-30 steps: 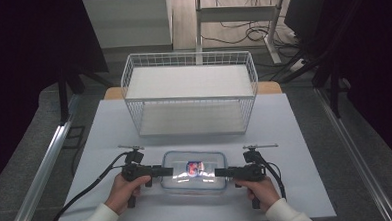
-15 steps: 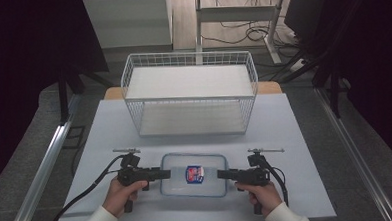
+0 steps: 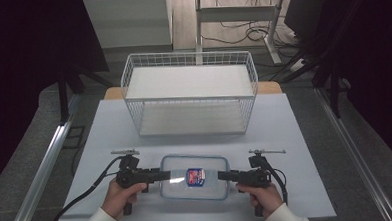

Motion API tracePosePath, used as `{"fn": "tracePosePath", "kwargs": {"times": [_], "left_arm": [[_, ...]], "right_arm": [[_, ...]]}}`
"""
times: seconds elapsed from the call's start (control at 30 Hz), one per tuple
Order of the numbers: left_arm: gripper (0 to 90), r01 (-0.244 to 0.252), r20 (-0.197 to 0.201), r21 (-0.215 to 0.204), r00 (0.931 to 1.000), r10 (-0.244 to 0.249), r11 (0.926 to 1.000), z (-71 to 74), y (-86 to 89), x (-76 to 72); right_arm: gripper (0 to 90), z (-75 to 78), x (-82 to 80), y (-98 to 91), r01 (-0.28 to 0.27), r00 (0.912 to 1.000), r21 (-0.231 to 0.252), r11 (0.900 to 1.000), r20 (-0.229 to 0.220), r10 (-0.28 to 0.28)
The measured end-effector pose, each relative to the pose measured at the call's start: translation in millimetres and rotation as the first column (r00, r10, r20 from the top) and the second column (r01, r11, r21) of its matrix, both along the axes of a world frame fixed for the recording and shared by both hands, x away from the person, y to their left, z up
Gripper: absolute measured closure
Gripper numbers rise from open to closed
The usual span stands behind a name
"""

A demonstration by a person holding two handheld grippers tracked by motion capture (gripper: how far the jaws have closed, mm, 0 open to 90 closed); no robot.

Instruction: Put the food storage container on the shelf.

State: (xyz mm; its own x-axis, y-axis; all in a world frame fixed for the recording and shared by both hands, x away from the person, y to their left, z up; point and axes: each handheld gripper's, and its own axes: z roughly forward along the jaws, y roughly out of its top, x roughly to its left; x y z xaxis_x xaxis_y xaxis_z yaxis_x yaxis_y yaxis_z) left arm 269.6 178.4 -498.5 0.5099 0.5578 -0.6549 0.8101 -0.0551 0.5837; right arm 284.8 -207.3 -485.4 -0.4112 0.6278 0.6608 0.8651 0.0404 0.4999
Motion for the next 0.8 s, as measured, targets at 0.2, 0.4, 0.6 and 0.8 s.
{"fn": "tracePosePath", "kwargs": {"times": [0.2,0.4,0.6,0.8], "left_arm": [[51.8,-0.002,0.014,-0.010,0.9999,0.003,0.9999,4.3,0.2,-1.5],[51.8,-0.003,0.020,-0.007,0.9998,0.003,1.0000,5.7,-0.6,-0.6],[51.8,-0.021,0.027,-0.023,0.9994,0.022,0.9995,9.6,-0.4,3.4],[51.9,-0.028,0.047,-0.019,0.9985,0.029,0.9994,15.6,0.2,9.5]], "right_arm": [[45.8,2.6,1.2,-2.1,0.001,1.0000,0.018,0.9998,0.003,-0.001],[45.7,5.5,2.0,-2.6,-0.002,0.9998,0.012,0.9999,0.020,0.002],[45.7,10.9,5.3,-2.0,0.011,0.9987,0.014,0.9998,0.050,-0.012],[45.7,16.4,12.4,-1.5,0.002,0.9972,0.015,0.9999,0.075,-0.003]]}}
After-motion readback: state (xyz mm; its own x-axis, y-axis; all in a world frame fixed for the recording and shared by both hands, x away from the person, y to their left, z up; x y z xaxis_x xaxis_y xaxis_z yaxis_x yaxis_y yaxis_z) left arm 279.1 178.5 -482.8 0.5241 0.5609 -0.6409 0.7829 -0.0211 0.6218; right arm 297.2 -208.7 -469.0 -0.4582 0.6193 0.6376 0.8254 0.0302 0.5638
